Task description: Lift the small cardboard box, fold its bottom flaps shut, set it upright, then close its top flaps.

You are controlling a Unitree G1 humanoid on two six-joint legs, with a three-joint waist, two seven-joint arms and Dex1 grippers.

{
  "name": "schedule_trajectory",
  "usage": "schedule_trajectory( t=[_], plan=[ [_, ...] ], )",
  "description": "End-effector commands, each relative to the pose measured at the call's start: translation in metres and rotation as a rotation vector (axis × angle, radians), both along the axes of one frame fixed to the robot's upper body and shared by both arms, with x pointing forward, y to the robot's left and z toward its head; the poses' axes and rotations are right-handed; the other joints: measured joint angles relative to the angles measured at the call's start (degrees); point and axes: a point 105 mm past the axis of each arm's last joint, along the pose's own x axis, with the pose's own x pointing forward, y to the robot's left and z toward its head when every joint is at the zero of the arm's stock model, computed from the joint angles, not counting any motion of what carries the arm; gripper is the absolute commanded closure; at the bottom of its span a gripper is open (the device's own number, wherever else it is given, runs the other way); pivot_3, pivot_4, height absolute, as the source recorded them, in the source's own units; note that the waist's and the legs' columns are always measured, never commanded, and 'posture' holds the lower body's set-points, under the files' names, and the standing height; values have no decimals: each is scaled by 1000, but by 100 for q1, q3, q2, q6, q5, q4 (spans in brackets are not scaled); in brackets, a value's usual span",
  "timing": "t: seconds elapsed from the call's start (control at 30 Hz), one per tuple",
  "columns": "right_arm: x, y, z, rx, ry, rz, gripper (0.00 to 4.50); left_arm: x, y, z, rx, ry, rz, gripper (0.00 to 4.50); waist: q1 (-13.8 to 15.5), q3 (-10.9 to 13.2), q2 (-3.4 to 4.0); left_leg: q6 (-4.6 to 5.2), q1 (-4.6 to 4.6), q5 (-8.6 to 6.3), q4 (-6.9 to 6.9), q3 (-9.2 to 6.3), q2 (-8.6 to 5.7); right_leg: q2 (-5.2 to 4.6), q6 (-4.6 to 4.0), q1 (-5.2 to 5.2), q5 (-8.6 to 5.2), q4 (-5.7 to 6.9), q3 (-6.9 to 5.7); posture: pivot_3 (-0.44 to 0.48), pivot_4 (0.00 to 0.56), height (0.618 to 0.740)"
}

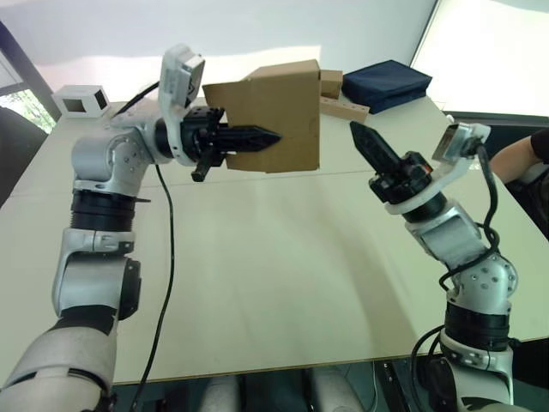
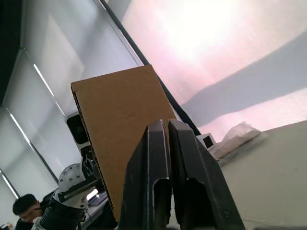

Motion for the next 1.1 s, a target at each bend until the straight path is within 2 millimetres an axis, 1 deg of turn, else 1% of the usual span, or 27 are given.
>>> schedule_trajectory(
  t=[0.03, 0.23, 0.43, 0.57, 0.63, 0.7, 0.73, 0.77, 0.87, 0.9, 1.0, 1.1],
  plan=[
    [-10, 17, 13, -11, -75, 50, 4475, -7, 0, 11, -15, -45, -18, 4500, 0, 0, 0, -2, 0, 1, 0, 0, 0, 0, 0, 0, 0, 0, 0, 0, 150, 740],
    [-17, 36, 7, -42, -71, 109, 4475, -5, -2, 10, -14, -38, -16, 4500, 5, 0, 0, -5, 0, 3, 1, 0, 0, -2, 0, 0, 0, 0, 0, 0, 150, 740],
    [-23, 51, 1, -78, -72, 160, 4475, -6, -6, 5, 1, -28, -23, 4500, 4, 0, 0, -7, 0, 4, 1, -1, 0, -1, 0, 0, 0, 0, 0, 0, 150, 740],
    [-22, 51, -3, -96, -64, 144, 4475, -3, -6, 3, 19, -28, -4, 4500, 4, 0, 0, -6, 0, 4, 1, -1, 0, -1, 0, 0, 0, 0, 0, 0, 150, 740],
    [-19, 41, -6, -104, -49, 104, 4475, 4, -6, -3, 60, -58, 65, 4500, 6, 0, 0, -7, 0, 4, 1, 0, 0, -1, 0, 0, 0, 0, 0, 0, 150, 740],
    [-16, 23, -13, -136, -23, 46, 4475, 15, -9, -13, 156, -106, 177, 4500, 27, 0, 0, -6, 0, 3, 1, -1, 0, -1, 0, 2, 0, 0, -1, 0, 150, 740],
    [-18, 14, -19, -180, -5, 26, 4475, 17, -10, -19, 225, -132, 215, 4500, 35, 0, 0, -6, 0, 3, 1, -1, -1, -3, 0, 3, 0, -2, -1, 0, 150, 740],
    [-20, 8, -26, -230, 12, 14, 4475, 18, -10, -24, 285, -138, 234, 4500, 46, 0, 0, -4, 0, 2, 1, -1, -3, -6, 0, 4, 0, -3, -1, 0, 150, 740],
    [-33, -8, -45, -417, 68, 27, 4475, 13, -9, -45, 530, -184, 233, 4500, 70, 0, 0, 4, -3, -2, 1, 2, -6, -7, 0, 3, 0, -6, 1, 0, 150, 740],
    [-38, -11, -49, -470, 80, 39, 4475, 11, -9, -50, 598, -200, 233, 4500, 73, 0, 0, 9, -3, -5, 1, 2, -6, -6, 0, 4, 0, -6, 2, 0, 150, 740],
    [-54, -15, -64, -700, 101, 81, 4475, 8, -11, -58, 759, -242, 244, 4500, 81, 1, 0, 21, 1, -12, 0, 1, -2, 2, 1, 3, 0, -4, 4, 0, 150, 740],
    [-67, -13, -74, -859, 102, 139, 4475, 8, -16, -64, 895, -277, 261, 4500, 128, 2, -3, 23, 1, -13, 3, 0, -1, 4, 1, 6, -1, -4, 3, 0, 150, 740]
  ],
)
